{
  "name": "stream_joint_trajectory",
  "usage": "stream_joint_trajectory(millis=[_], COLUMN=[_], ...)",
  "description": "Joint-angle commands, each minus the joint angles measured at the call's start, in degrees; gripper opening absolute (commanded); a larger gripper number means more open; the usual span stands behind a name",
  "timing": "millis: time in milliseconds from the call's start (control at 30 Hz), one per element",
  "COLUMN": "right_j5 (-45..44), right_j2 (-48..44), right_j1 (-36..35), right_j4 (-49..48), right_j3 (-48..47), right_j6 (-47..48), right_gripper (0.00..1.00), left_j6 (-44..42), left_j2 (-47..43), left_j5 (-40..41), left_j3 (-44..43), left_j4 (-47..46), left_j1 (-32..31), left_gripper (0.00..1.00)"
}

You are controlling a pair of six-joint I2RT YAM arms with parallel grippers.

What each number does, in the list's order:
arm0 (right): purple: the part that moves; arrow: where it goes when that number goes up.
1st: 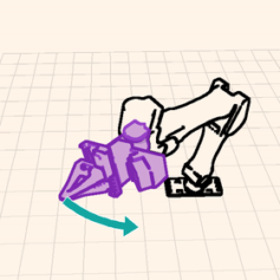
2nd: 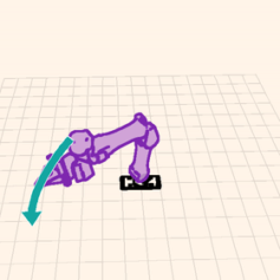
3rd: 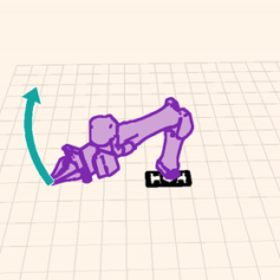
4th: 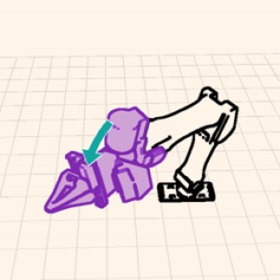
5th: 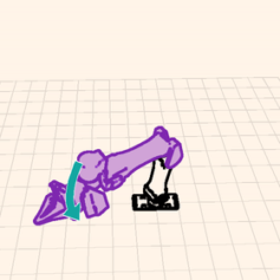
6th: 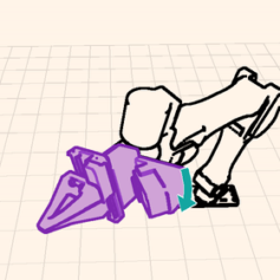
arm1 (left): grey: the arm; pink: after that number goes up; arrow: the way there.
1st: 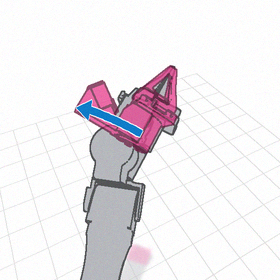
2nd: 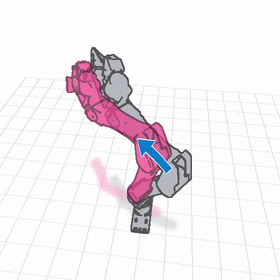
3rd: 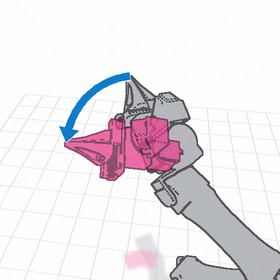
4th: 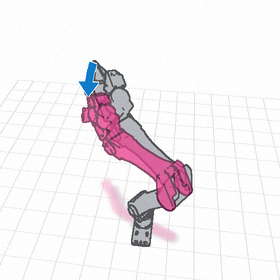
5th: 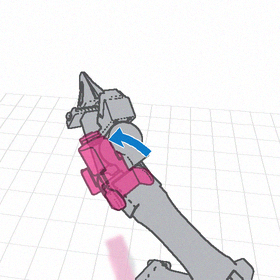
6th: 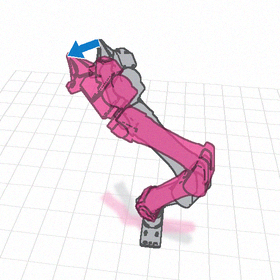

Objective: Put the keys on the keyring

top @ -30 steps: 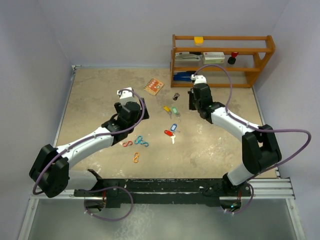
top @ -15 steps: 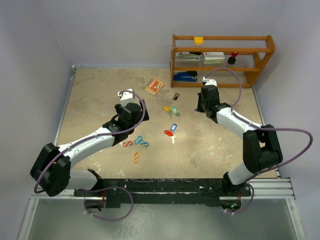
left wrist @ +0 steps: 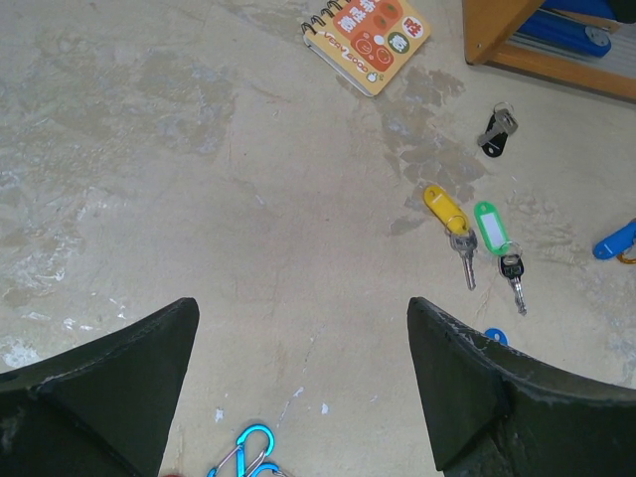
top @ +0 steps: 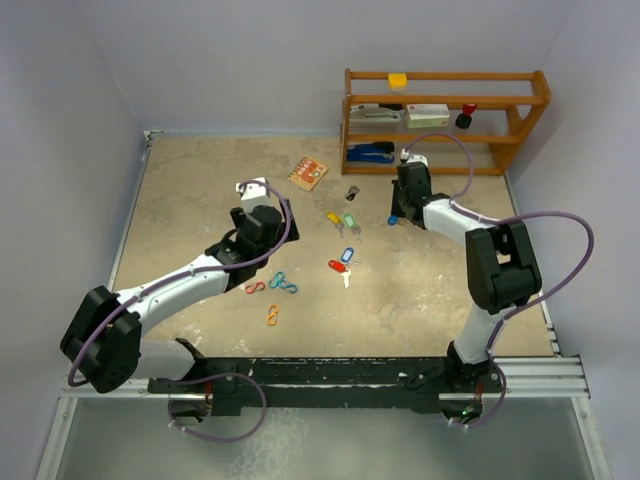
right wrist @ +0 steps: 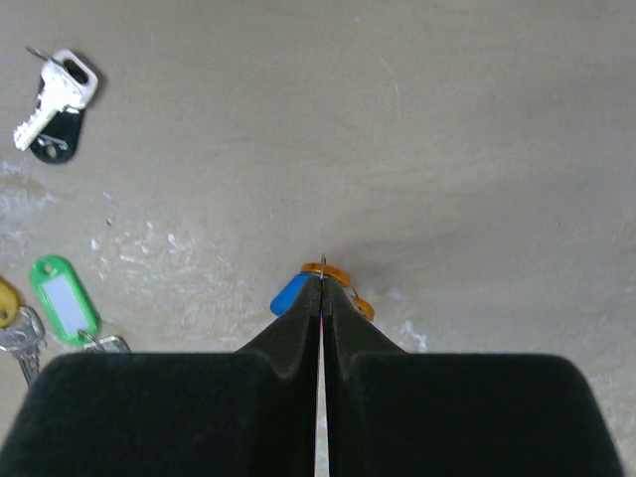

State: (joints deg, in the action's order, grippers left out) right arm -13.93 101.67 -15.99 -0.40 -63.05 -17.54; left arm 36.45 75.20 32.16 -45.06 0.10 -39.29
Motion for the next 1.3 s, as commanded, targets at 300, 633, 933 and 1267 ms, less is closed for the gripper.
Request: stream_joint_trajectory(millis=[300,633,933,1267], right_j5=[-1.8,3.3,6.8,7.9], right_j2=[0.8,-3.3,-0.4,4.8], right_j1=[0.6,-1.6,-11.4,-11.9], right_j4=[-5.0,-5.5,-3.0,-4.6], right_j3=[-5.5,-1.7,-2.5,-2.7], right_j6=[0.1,2.1,4.0,3.7], right_gripper=[0.52,0.62,0.66,0.60], left_j6=[0.8,1.0,1.1,1.1], left_j2=[0.2,1.2,3.3,2.4], left_j5=[0.2,-0.4,-0.6,0.0], left_j3=[0.9,0.8,-0.1,0.8], left_j4=[-2.7,-3.3,-2.7,-2.2], left_j1=[0.1,0.1,0.1,0.2], left_gripper=[0.83,0.85,0.85,0.85])
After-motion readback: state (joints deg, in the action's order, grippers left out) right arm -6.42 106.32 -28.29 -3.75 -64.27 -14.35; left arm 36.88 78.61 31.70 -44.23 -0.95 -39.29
